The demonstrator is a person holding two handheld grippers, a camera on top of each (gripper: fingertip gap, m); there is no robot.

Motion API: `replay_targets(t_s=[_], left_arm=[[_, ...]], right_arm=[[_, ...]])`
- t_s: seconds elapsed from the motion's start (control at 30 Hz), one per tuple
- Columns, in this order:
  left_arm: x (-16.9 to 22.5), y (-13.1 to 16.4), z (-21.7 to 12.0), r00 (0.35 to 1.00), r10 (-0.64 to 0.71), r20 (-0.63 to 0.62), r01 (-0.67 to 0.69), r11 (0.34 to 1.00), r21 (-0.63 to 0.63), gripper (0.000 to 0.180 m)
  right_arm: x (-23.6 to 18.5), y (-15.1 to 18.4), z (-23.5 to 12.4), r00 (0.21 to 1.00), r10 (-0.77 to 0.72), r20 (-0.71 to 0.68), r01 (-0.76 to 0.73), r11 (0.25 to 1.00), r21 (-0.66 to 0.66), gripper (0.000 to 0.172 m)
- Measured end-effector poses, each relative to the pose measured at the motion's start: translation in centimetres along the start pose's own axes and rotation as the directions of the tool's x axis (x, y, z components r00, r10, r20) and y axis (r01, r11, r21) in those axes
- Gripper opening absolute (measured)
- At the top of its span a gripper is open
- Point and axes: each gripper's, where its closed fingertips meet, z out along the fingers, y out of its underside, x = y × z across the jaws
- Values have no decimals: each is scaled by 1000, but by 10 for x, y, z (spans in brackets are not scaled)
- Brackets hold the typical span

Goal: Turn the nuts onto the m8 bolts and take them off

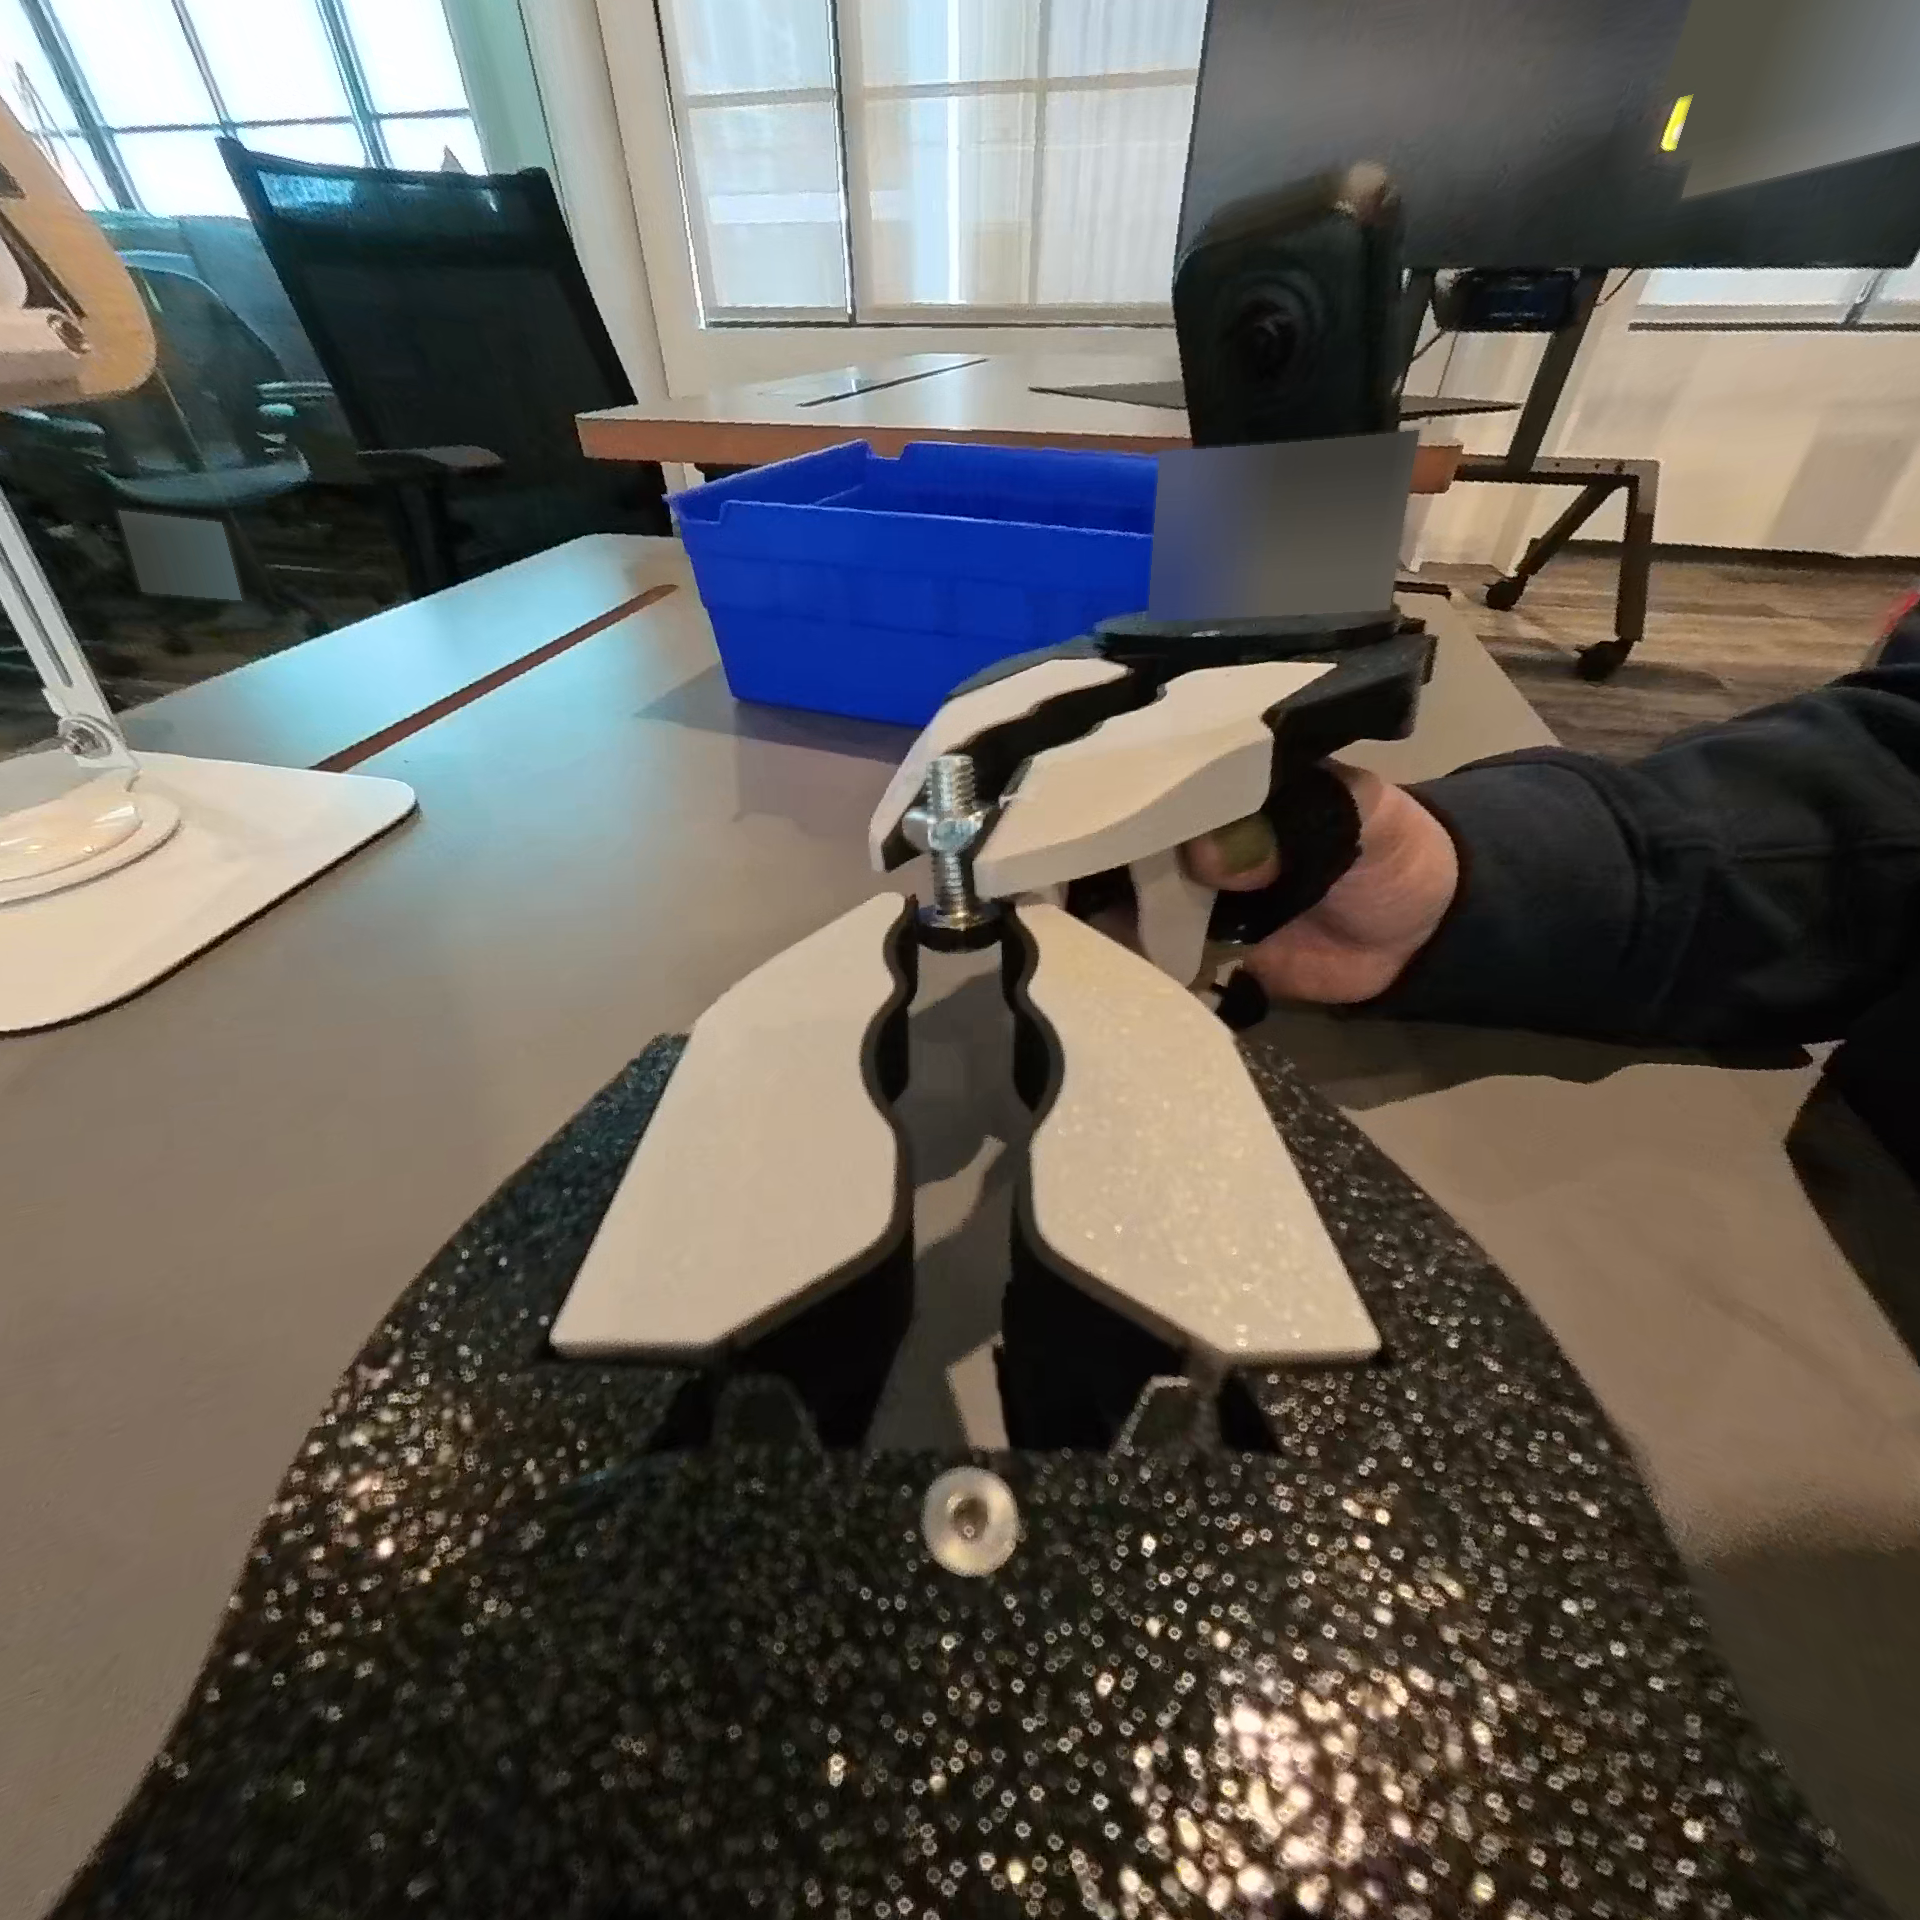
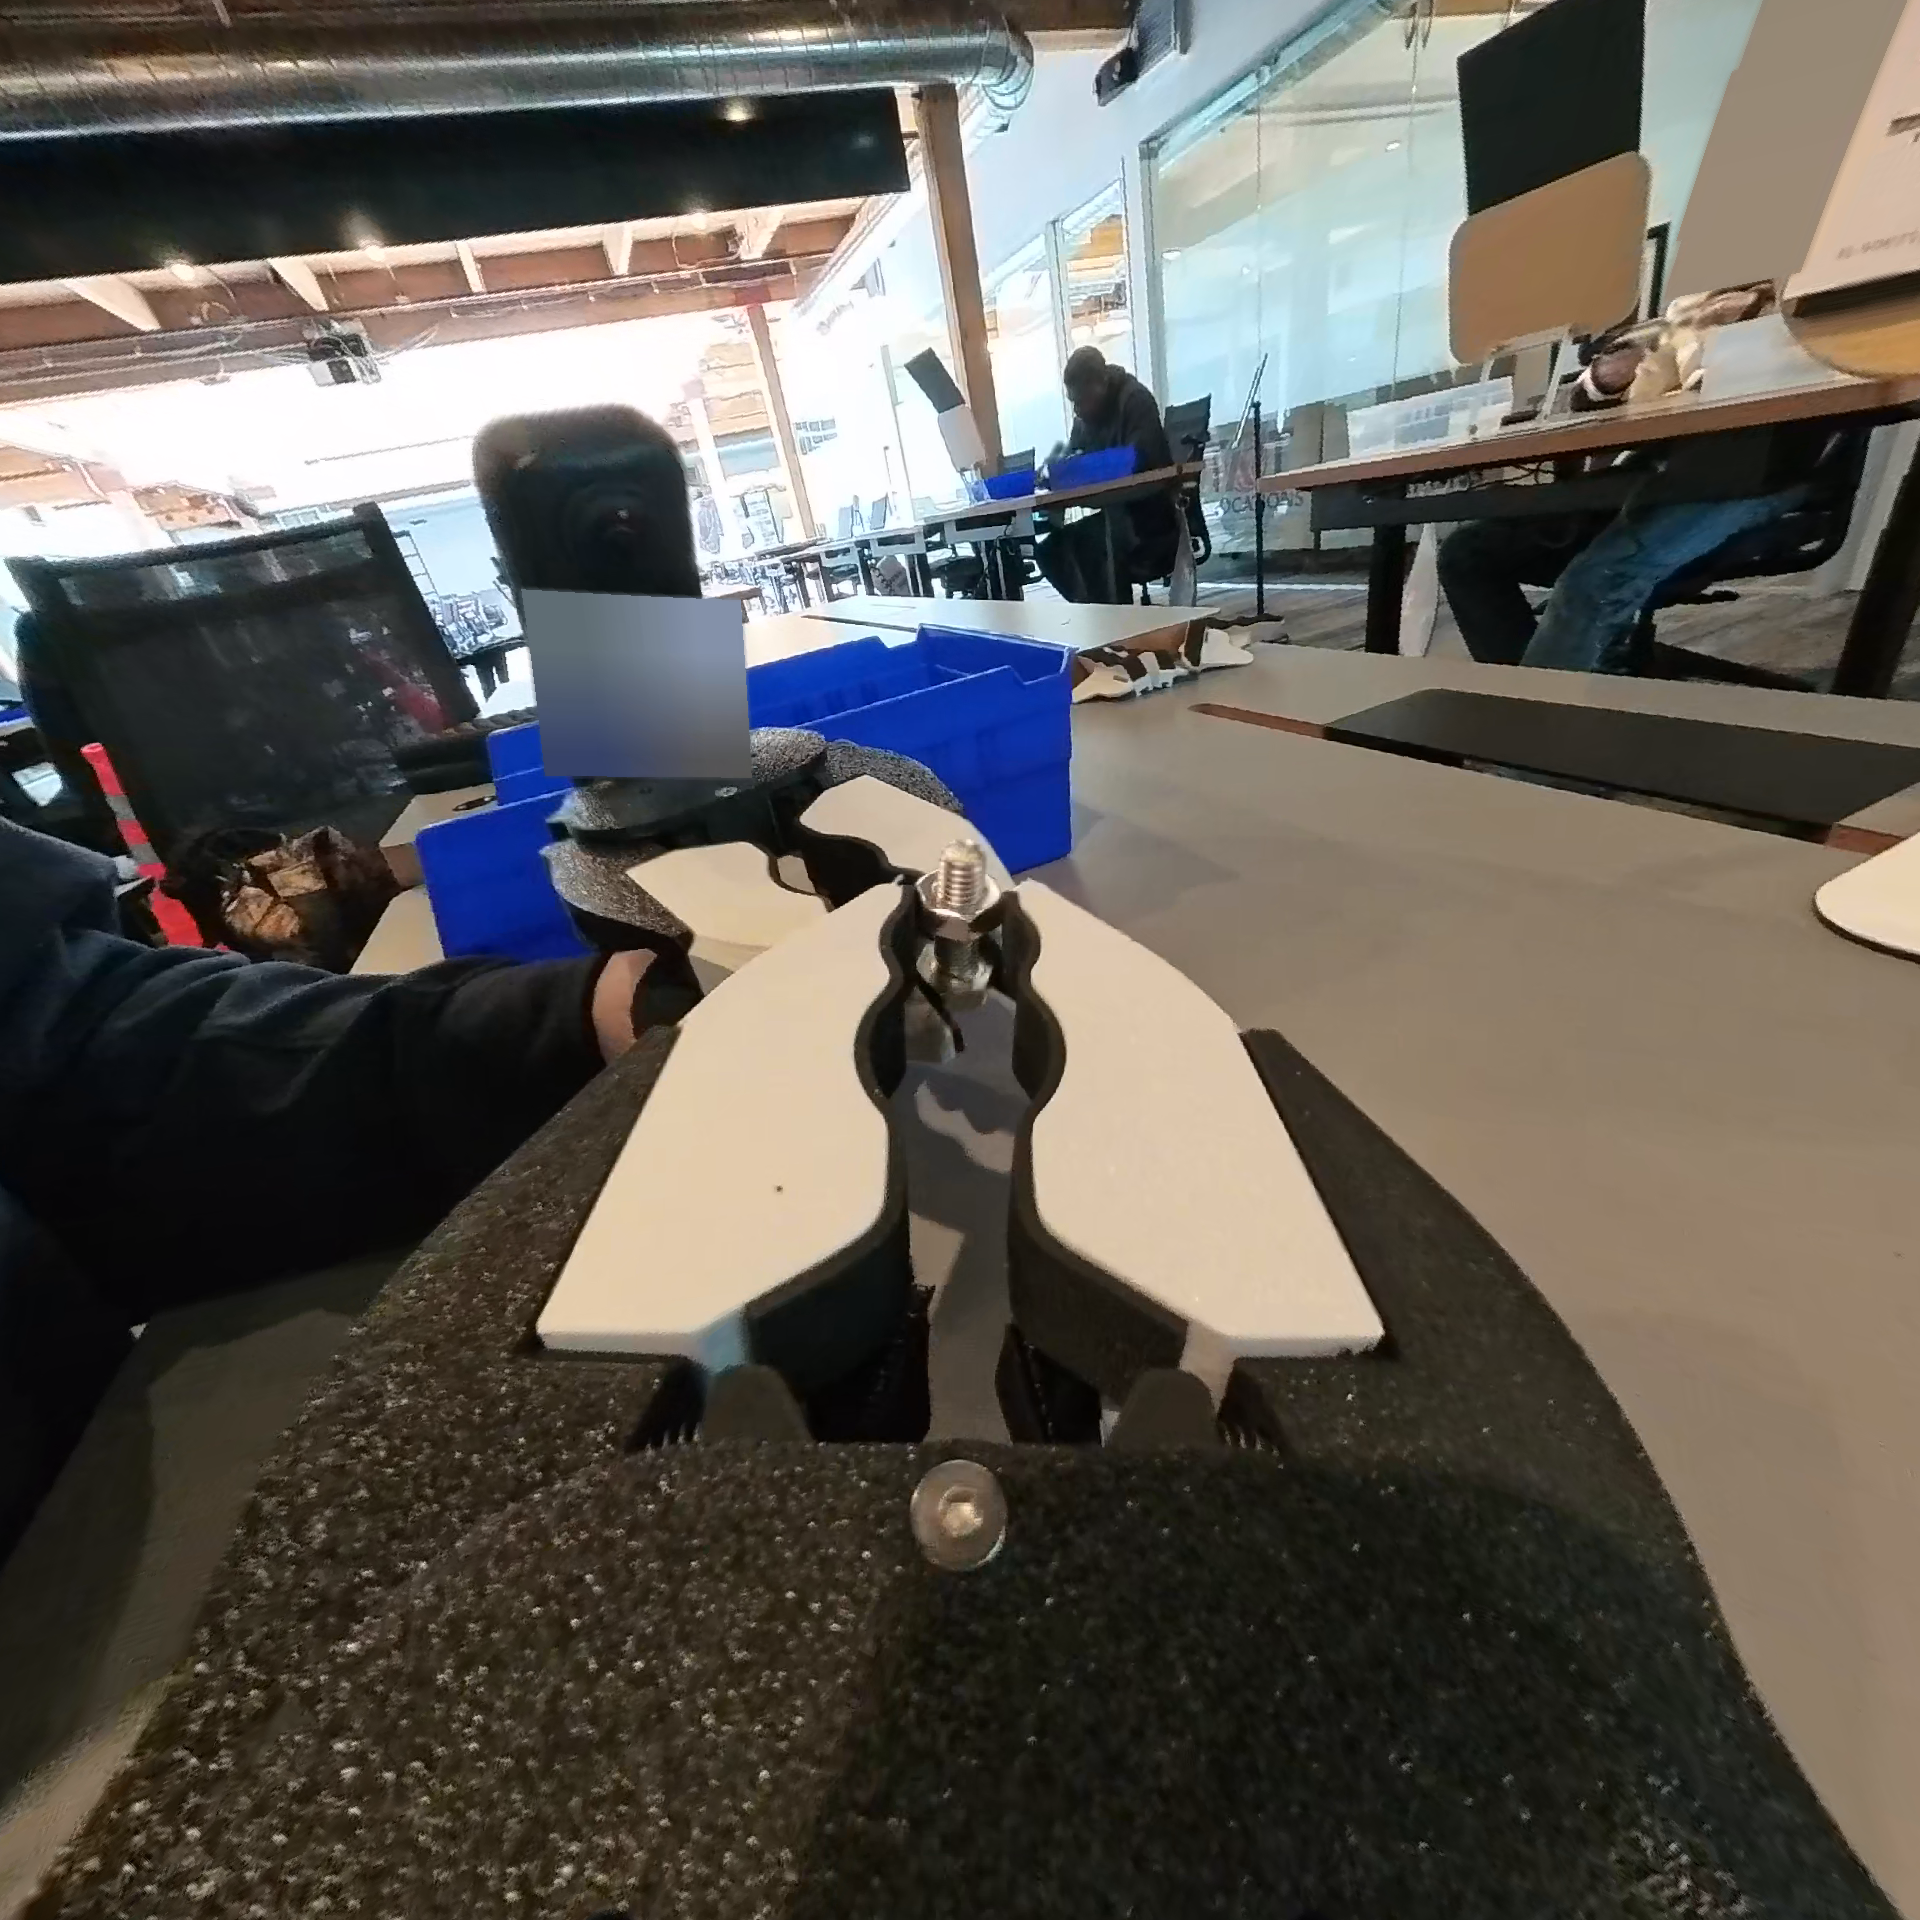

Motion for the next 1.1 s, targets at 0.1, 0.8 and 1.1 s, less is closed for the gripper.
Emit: replay_targets(t_s=[0.1, 0.8, 1.1], left_arm=[[-8, -4, 1, 998, 14, 66, -15, 1000, 27, 54], [-19, 5, -1, 988, 36, 151, -34, 999, -17, 0], [-16, 9, 1, 989, 50, 142, -43, 998, -46, 0]], right_arm=[[1, -2, -2, 1000, -23, -16, 23, 1000, 3, 15], [124, -13, -329, 734, -342, -587, -312, 597, -739, 15], [142, 41, -365, 771, -358, -527, -462, 255, -850, 28]])
